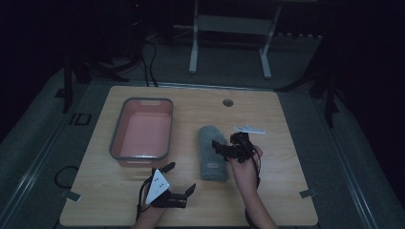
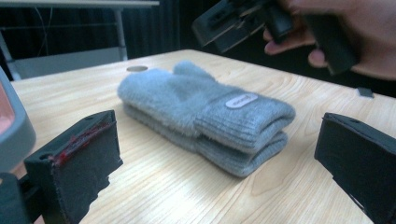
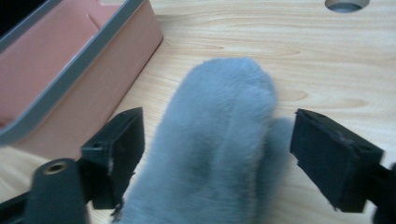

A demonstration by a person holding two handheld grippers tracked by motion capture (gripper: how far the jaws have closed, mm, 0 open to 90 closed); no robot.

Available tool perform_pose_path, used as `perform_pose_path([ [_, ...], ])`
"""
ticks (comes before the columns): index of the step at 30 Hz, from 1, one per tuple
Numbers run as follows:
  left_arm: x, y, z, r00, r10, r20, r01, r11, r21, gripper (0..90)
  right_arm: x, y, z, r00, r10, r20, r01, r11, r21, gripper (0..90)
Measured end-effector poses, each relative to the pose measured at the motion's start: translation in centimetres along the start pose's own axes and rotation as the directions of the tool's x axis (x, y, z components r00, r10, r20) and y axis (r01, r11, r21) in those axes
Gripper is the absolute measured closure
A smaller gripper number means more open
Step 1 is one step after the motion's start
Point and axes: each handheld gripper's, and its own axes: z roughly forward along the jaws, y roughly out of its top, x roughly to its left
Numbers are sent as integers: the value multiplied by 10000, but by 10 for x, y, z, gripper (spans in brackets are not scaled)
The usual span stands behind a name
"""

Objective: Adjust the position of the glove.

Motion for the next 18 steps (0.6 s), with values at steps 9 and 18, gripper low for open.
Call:
perform_pose_path([
  [9, 1, 8, 9, 9956, -894, 271, 879, 9947, 529, 4, -37, -8, -2, 9833, -1764, -457, 1791, 9817, 648, 141],
  [18, 6, 44, 39, 9896, -1239, 730, 1183, 9900, 773, 4, -58, -10, -19, 9658, -1930, -1731, 2058, 9768, 596, 161],
])
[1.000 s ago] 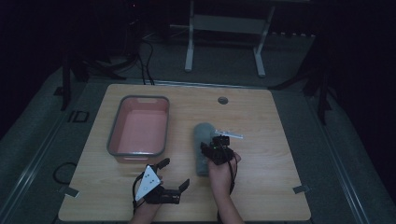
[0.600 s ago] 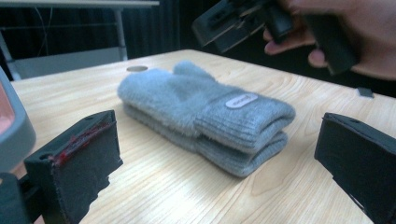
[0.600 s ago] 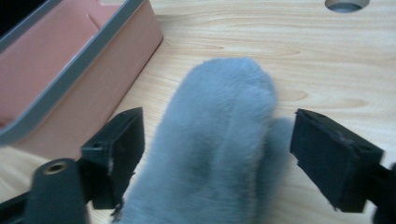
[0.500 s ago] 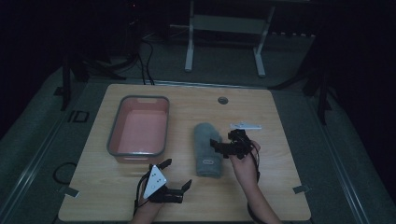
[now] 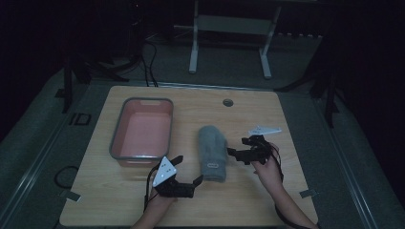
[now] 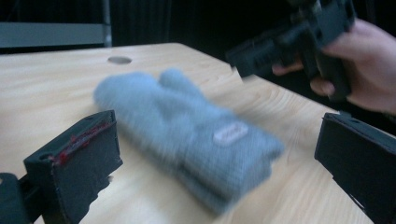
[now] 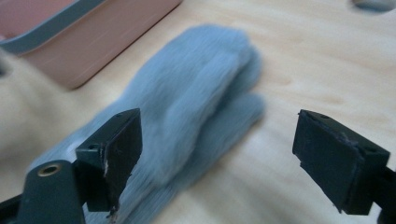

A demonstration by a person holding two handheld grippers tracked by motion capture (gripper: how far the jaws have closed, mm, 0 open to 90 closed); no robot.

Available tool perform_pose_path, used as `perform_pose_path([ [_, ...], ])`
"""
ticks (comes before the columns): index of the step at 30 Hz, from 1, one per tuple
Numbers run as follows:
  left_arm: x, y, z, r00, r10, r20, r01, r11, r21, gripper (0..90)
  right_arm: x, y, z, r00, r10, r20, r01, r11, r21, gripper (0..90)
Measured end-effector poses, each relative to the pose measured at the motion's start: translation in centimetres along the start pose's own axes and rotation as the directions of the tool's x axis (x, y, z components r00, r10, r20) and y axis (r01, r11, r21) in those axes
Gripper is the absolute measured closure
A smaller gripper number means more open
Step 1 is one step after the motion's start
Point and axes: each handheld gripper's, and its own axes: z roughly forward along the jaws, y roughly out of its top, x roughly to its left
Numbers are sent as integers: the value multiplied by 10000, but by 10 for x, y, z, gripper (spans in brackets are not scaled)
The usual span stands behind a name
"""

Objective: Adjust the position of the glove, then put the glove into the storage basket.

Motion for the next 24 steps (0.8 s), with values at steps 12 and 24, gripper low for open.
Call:
perform_pose_path([
  [12, 18, 22, 59, 9934, 153, -1139, 73, 9806, 1959, 50, 10, -3, 26, 9950, 848, 536, -833, 9961, -299, 175],
  [24, 37, 7, 76, 9808, -712, -1814, 1325, 9262, 3529, 164, 7, -17, 56, 9902, 1261, 593, -1279, 9914, 273, 379],
])
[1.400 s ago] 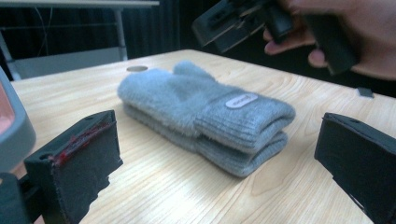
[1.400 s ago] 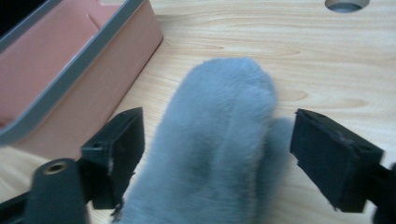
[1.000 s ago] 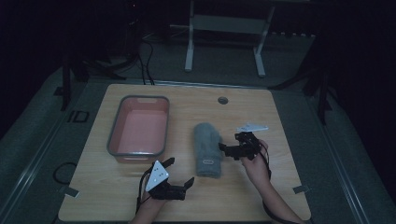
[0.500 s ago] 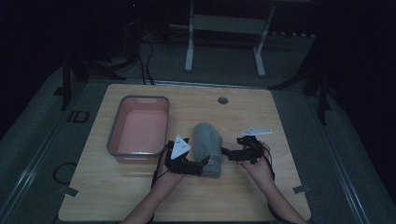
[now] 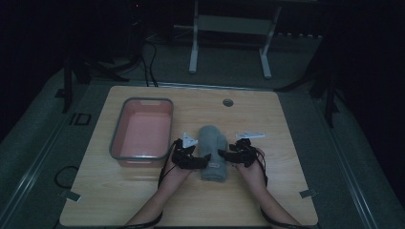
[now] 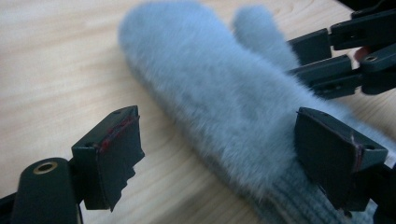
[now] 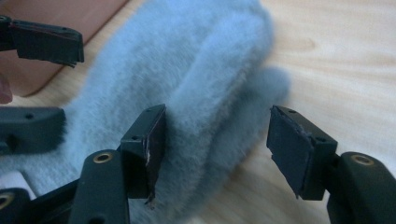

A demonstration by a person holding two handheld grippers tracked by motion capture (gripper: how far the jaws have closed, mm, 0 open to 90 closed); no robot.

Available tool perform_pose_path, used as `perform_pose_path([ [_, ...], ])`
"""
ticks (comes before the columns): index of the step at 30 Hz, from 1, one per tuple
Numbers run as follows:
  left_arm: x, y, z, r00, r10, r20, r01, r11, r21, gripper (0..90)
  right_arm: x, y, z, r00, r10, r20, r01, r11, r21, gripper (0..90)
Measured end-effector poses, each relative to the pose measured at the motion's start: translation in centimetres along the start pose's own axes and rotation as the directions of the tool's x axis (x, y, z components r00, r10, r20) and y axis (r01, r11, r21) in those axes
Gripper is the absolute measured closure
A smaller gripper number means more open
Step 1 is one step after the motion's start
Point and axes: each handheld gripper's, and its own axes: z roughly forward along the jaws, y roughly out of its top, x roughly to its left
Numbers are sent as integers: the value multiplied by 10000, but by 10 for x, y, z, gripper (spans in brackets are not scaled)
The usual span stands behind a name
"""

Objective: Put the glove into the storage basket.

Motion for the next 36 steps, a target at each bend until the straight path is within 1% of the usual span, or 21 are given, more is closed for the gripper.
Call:
perform_pose_path([
  [2, 3, -2, 2, 9999, 2, 109, -3, 10000, 53, 166, -5, -4, 1, 9997, 209, -113, -209, 9998, 73, 376],
  [3, 4, -2, 4, 9996, -54, 285, 49, 9999, 161, 181, -5, -6, 2, 9996, 256, -122, -254, 9996, 149, 374],
  [4, 5, -2, 6, 9989, -201, 433, 188, 9994, 304, 206, -5, -7, 3, 9995, 277, -142, -275, 9995, 138, 374],
  [6, 7, -2, 11, 9974, -389, 602, 355, 9978, 566, 206, -4, -8, 4, 9992, 283, -289, -277, 9994, 215, 367],
  [7, 8, -1, 13, 9968, -447, 660, 403, 9969, 668, 207, -4, -9, 4, 9994, 228, -267, -222, 9995, 233, 348],
  [9, 8, -1, 16, 9971, -387, 656, 342, 9971, 687, 206, -4, -9, 5, 9994, 122, -320, -112, 9994, 315, 323],
  [10, 9, -1, 17, 9966, -440, 696, 388, 9964, 752, 206, -4, -10, 6, 9994, 135, -325, -125, 9995, 306, 319],
  [12, 10, -1, 20, 9955, -496, 802, 427, 9954, 859, 207, -9, -11, 8, 9979, 309, -578, -284, 9986, 438, 319],
  [13, 12, -1, 22, 9944, -603, 866, 521, 9942, 938, 207, -11, -11, 9, 9965, 441, -717, -406, 9980, 491, 333],
  [15, 13, -1, 24, 9932, -564, 1019, 459, 9937, 1023, 211, -12, -10, 9, 9962, 286, -826, -237, 9979, 595, 369],
  [16, 13, -1, 25, 9925, -559, 1087, 441, 9931, 1087, 226, -12, -9, 10, 9953, 222, -939, -160, 9977, 655, 412],
  [17, 13, -1, 26, 9903, -584, 1257, 448, 9931, 1084, 240, -13, -9, 10, 9934, 219, -1126, -140, 9974, 708, 455],
  [19, 14, -2, 29, 9863, -651, 1515, 483, 9926, 1118, 319, -14, -10, 11, 9898, 237, -1408, -143, 9976, 674, 515],
  [21, 15, -2, 31, 9785, -848, 1881, 633, 9910, 1176, 398, -15, -12, 12, 9873, 232, -1573, -137, 9981, 609, 558],
  [22, 15, -1, 32, 9768, -887, 1950, 658, 9905, 1210, 421, -15, -13, 12, 9866, 228, -1616, -134, 9982, 590, 580],
  [25, 16, -2, 34, 9655, -1285, 2263, 1012, 9865, 1285, 485, -14, -12, 12, 9852, 259, -1695, -137, 9972, 729, 631],
  [27, 15, -2, 35, 9611, -1343, 2413, 1046, 9857, 1322, 530, -15, -11, 12, 9838, 303, -1768, -161, 9966, 810, 654],
  [29, 15, -2, 36, 9548, -1415, 2616, 1093, 9850, 1338, 583, -15, -11, 12, 9834, 228, -1799, -80, 9966, 824, 671],
  [32, 13, -1, 37, 9534, -1255, 2744, 944, 9878, 1239, 669, -16, -11, 12, 9820, 292, -1864, -134, 9963, 854, 699],
  [33, 12, -1, 37, 9544, -1195, 2736, 904, 9890, 1168, 699, -16, -11, 12, 9816, 352, -1876, -192, 9961, 862, 711],
  [36, 12, -3, 37, 9513, -1188, 2844, 952, 9909, 954, 750, -16, -12, 10, 9814, 376, -1881, -227, 9965, 811, 735],
])
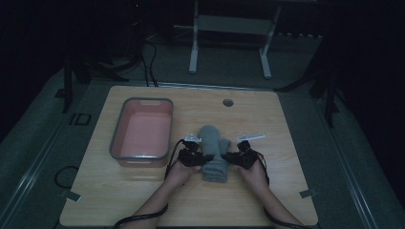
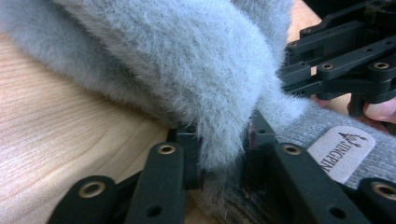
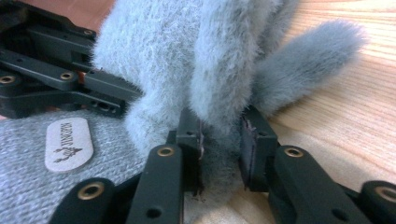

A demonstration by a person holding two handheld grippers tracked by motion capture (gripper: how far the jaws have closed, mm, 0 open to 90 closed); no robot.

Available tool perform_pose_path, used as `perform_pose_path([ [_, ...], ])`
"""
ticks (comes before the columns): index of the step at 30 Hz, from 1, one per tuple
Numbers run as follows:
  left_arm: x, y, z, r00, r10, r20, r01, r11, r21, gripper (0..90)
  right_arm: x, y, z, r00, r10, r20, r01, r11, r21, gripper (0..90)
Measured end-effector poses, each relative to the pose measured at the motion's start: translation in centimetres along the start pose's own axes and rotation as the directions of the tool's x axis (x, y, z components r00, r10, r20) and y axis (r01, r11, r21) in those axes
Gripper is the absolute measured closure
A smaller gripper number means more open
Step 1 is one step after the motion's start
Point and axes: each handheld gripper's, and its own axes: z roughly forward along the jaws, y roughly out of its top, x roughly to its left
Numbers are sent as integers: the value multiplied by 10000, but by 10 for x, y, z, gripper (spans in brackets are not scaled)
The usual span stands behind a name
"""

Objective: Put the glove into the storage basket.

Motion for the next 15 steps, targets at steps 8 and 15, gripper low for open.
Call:
perform_pose_path([
  [8, -2, 4, -8, 9993, -51, 362, 58, 9998, -190, 785, 3, 4, -10, 9997, -171, -174, 170, 9998, -49, 787],
  [15, -12, 16, -21, 9956, 578, 736, -546, 9975, -445, 793, 6, 10, -28, 9984, -78, -554, 56, 9991, -410, 800],
])
